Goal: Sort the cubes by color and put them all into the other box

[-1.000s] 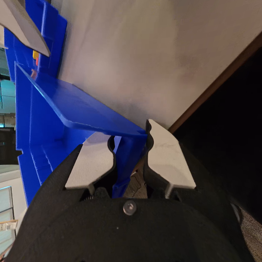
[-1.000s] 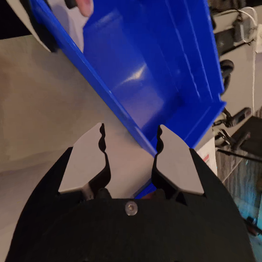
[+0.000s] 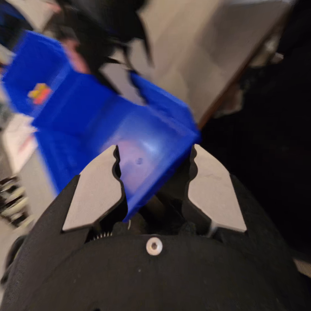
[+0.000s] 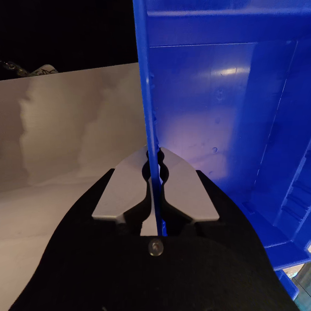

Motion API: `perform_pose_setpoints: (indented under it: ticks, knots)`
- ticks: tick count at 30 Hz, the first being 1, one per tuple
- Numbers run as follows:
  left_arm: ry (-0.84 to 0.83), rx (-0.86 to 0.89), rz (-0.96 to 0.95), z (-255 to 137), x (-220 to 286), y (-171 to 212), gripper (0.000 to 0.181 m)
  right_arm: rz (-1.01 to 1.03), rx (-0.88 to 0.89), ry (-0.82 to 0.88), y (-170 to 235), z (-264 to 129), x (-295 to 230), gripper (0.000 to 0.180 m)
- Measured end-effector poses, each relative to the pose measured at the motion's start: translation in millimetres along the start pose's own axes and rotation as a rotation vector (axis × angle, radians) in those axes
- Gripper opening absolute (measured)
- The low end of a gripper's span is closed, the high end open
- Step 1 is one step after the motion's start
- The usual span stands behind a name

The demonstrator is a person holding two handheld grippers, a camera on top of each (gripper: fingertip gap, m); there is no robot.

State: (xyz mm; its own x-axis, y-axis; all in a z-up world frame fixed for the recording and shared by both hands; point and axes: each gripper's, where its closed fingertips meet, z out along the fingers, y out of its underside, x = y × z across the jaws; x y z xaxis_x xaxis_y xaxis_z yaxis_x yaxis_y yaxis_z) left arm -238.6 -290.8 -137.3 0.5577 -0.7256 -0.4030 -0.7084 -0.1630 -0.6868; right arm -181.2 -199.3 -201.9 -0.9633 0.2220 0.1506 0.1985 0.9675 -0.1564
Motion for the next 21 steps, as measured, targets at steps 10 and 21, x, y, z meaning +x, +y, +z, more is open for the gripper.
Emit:
perform_pose_setpoints:
  ticks: [10, 21]
  knots:
    - [-0.287, -0.213, -0.413, 25.6, -175.8, 40.0, 0.073, 0.009, -0.004, 0.008, -5.4, -2.0, -15.2, 0.005]
    - [0.152, -0.516, -0.537, 104.5, -142.8, 84.2, 0.011, 0.006, -0.002, 0.026, -4.9, -4.1, -23.3, 0.005]
